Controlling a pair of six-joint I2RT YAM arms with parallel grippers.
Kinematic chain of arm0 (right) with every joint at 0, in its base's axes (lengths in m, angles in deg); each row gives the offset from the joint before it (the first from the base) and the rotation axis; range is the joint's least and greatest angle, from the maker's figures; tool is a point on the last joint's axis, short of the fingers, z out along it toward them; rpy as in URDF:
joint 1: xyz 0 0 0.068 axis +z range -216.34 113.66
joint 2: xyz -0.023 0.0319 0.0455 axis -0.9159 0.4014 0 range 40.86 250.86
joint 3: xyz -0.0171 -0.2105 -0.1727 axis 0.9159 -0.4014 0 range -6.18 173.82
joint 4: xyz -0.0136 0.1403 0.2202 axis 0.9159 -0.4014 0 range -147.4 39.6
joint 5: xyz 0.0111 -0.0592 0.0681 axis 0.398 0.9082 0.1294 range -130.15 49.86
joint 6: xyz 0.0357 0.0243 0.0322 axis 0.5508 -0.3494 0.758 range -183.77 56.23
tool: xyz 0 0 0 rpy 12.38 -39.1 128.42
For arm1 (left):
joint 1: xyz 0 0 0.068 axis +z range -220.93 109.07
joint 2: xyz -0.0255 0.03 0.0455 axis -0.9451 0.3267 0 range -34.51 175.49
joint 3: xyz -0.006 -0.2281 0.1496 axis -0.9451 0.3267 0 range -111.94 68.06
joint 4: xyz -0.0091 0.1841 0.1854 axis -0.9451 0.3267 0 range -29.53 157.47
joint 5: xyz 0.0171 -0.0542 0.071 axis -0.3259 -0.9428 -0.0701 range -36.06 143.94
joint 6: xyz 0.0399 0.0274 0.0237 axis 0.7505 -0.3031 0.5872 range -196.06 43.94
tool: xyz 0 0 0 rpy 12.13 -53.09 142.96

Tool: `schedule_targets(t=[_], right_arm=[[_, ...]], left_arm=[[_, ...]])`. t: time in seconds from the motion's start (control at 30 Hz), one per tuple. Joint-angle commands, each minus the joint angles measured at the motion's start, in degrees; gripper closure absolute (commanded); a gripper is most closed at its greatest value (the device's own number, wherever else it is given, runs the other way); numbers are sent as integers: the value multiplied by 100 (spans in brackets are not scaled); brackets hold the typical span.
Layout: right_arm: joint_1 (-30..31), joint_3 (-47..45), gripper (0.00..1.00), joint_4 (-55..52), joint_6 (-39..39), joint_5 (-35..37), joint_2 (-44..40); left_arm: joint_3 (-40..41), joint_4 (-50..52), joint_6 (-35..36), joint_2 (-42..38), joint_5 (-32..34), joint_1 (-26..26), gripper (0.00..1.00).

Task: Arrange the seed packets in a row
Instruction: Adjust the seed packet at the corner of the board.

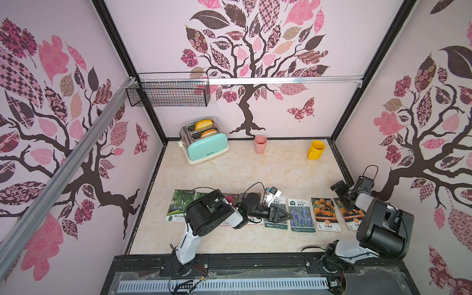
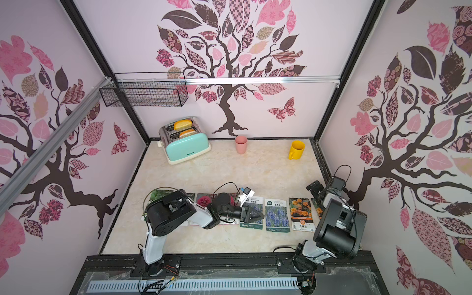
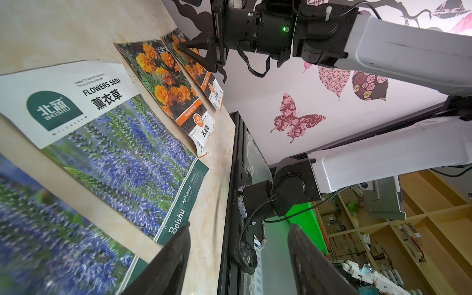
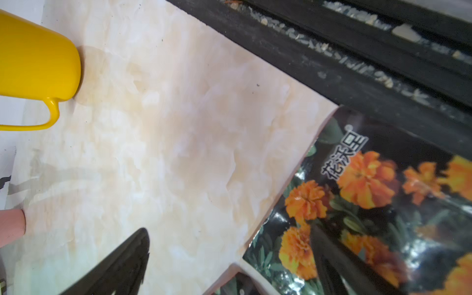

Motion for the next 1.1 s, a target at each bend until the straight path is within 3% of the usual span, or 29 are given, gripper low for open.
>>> schedule_targets(t=[0.0,0.37,1.07], right_arm=[[20,24,0,-277,-43,9,-209],[-100,491,0,-781,36,155,-873],[-436,-685,0,-829,367,953,-1399]], left_arm=[[72,-88,72,-123,38,-35,37],[-20,-78,28,-28,38,-52,37],[-169,-77,-77,79,30,-218,37]])
